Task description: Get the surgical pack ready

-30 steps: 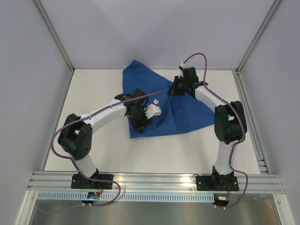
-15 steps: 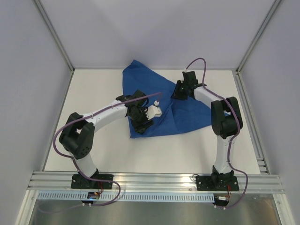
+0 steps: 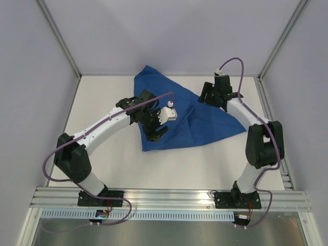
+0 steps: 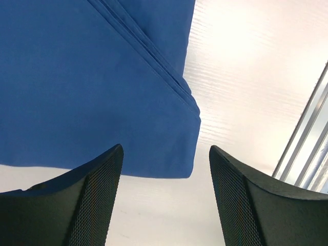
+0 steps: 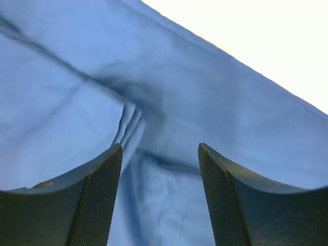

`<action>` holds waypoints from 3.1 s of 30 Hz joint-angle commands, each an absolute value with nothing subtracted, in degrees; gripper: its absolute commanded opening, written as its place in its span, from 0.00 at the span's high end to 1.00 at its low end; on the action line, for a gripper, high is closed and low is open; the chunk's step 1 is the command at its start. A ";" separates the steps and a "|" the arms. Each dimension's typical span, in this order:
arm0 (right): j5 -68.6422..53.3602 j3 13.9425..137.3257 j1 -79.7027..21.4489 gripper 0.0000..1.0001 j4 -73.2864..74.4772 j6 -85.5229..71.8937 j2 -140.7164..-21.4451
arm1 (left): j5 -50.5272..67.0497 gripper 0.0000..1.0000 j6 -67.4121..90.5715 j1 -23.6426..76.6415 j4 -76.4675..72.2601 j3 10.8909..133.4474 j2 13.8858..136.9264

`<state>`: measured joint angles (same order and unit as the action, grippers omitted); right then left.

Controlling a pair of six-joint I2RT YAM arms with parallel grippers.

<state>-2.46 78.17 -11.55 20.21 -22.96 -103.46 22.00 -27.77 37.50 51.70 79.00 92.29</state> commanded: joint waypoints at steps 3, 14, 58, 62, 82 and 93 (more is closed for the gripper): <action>-4.21 65.08 -2.94 0.36 18.46 -23.81 -91.33 | 21.54 0.23 -25.32 34.99 51.16 78.14 88.59; -4.58 49.57 17.66 0.36 13.10 -28.65 -89.56 | 16.44 0.23 -16.97 22.77 47.90 80.24 91.93; 2.11 68.89 -32.41 0.99 13.45 -33.13 -80.33 | 19.60 0.28 -16.61 15.73 41.92 71.37 101.86; 1.06 72.41 -41.12 1.00 11.17 -34.19 -83.05 | 20.83 0.31 -16.44 15.73 41.75 72.07 102.66; -6.94 71.11 -53.96 0.99 -4.30 -41.93 -99.75 | 22.42 0.31 -16.61 15.30 42.28 74.62 103.27; -8.61 69.61 -55.46 1.00 -4.84 -35.69 -101.86 | 19.60 0.25 -16.17 9.93 44.65 76.82 101.08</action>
<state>-4.64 69.25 -53.74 1.04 -37.80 -101.25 19.14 -16.73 10.76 44.71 75.11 103.70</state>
